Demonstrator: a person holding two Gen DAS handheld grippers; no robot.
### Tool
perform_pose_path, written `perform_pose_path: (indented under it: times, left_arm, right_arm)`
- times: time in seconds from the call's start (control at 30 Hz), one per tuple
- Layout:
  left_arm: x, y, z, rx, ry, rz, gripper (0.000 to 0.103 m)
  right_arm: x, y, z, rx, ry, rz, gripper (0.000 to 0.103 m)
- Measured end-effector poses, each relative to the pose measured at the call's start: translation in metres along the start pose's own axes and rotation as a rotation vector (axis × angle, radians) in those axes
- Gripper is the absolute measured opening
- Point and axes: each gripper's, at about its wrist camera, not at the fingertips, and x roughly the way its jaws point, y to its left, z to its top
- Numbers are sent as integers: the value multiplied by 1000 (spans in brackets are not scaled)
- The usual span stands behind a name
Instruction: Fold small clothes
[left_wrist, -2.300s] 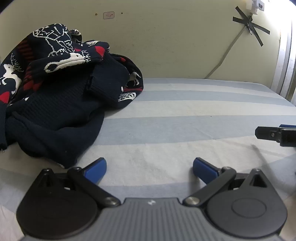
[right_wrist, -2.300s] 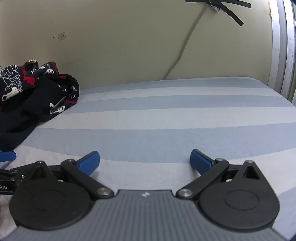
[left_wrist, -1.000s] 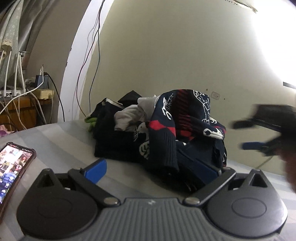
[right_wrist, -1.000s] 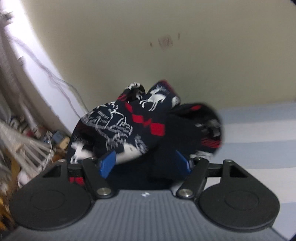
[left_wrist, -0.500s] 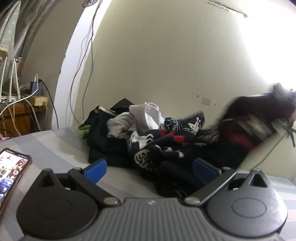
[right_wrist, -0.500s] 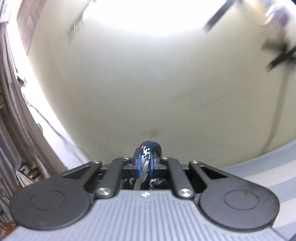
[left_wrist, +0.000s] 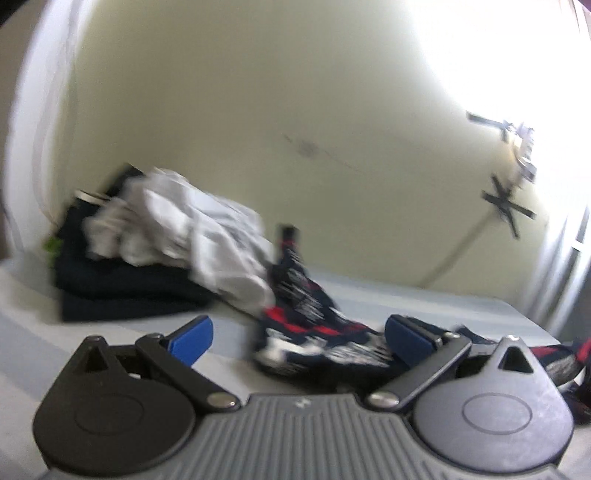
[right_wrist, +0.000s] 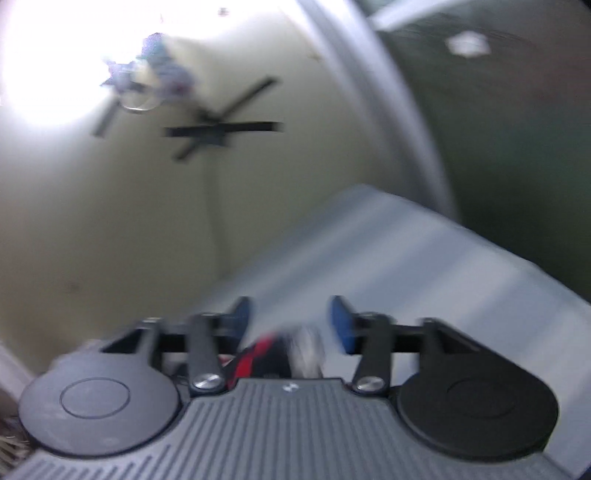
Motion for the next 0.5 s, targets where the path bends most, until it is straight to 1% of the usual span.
perform_pose_path:
  times: [0.03,0.07,0.1,0.17,0.2,0.23,0.27,0.3,0.37,0.4,0.43,0.47,0.5]
  left_arm:
    - [8,-4,1,-6,33,-22,103]
    - [14,-6,0,-13,62,-36,103]
    - [23,-8,-1,-23,104,-48,103]
    - [40,-9,-4,-54,188,-63,103]
    - [45,-10,-7,-72,221,-78,102]
    - [50,-12,-9,-94,252,-97,102]
    - [52,-14,-12,-107,271,-112,102]
    - [53,-17,-16,-109,284,-126,102]
    - [52,-27,-23,-83,302,-127,101]
    - [51,-31,-27,-66,313,-123,98]
    - [52,-34,-31,-49,328,-123,85]
    - [53,-38,-36,-30,346,-121,63]
    - [53,-42,-40,7,345,-93,55]
  right_arm:
    - [-1,3,-3,-18,-21,-31,56]
    - [-1,3,-5,-27,-38,-40,56]
    - [-2,11,-8,-33,-50,-22,56]
    - [4,27,-13,-49,-40,51,56]
    - [12,14,-9,-68,-28,86,57]
    - [22,37,-17,-119,2,128,57]
    - [23,42,-25,-157,18,159,57]
    - [33,64,-34,-204,43,196,59]
    - [48,102,-50,-262,91,261,61]
    - [64,119,-51,-283,115,291,61]
    - [82,145,-57,-309,149,324,62]
    - [99,165,-62,-332,177,346,62]
    - [98,166,-72,-351,193,365,64]
